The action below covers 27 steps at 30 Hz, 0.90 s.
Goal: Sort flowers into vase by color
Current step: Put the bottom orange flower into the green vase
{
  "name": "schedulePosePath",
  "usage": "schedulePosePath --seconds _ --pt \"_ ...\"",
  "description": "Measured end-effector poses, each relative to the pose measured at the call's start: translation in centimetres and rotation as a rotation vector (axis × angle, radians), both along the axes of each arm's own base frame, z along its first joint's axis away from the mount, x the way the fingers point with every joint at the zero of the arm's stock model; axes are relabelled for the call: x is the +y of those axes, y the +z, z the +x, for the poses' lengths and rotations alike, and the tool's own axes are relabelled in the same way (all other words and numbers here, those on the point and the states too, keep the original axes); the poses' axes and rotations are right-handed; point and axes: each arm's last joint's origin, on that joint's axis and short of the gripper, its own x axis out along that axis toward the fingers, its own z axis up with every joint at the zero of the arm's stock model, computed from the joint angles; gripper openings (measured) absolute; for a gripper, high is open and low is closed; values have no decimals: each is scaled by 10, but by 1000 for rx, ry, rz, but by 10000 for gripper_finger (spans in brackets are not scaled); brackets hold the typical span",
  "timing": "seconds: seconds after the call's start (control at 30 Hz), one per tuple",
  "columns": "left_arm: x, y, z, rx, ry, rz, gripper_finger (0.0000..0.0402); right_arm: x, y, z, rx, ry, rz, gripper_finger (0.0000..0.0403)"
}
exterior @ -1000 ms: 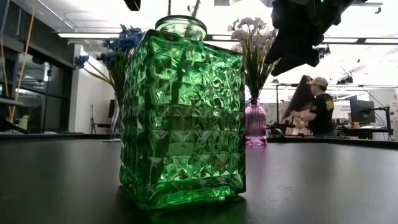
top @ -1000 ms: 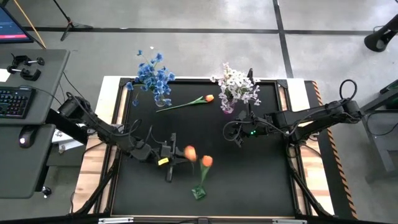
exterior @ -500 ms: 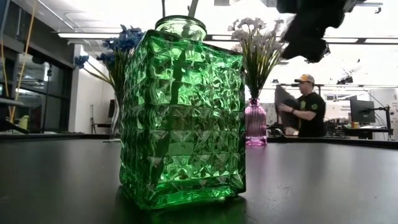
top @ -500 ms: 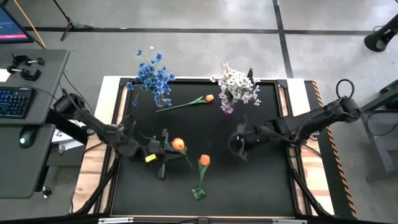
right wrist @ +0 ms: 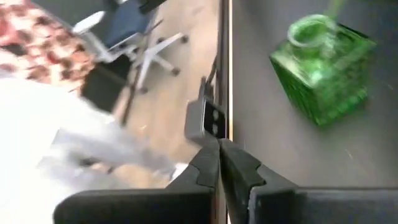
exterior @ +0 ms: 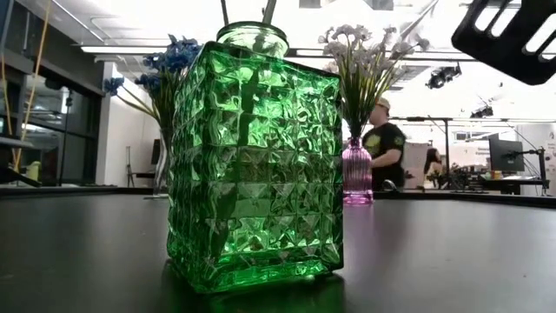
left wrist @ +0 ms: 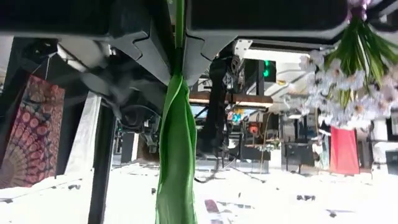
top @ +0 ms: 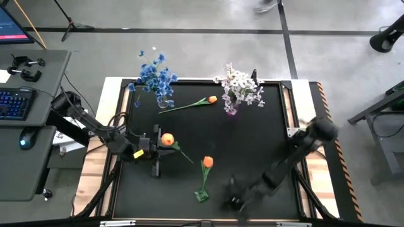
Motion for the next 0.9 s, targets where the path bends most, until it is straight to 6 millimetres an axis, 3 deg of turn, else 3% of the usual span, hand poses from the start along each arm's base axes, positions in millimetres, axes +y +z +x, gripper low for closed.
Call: schedulePosePath --seconds 0.17,0.33,0.47,0.63,0.9 --pt "1 5 -4 -20 -25 20 1 46 -21 37 28 -52 -150 1" --pt "1 7 -6 -35 -64 -13 1 64 -41 70 93 -116 -241 0" --pt "1 8 -6 -39 -80 -9 1 65 -47 84 110 -209 -299 0" --pt "1 8 -6 -39 -82 -9 1 54 -42 84 128 -314 -399 0" --pt "-3 9 -8 -54 -120 -14 1 27 -40 95 167 -303 -505 0"
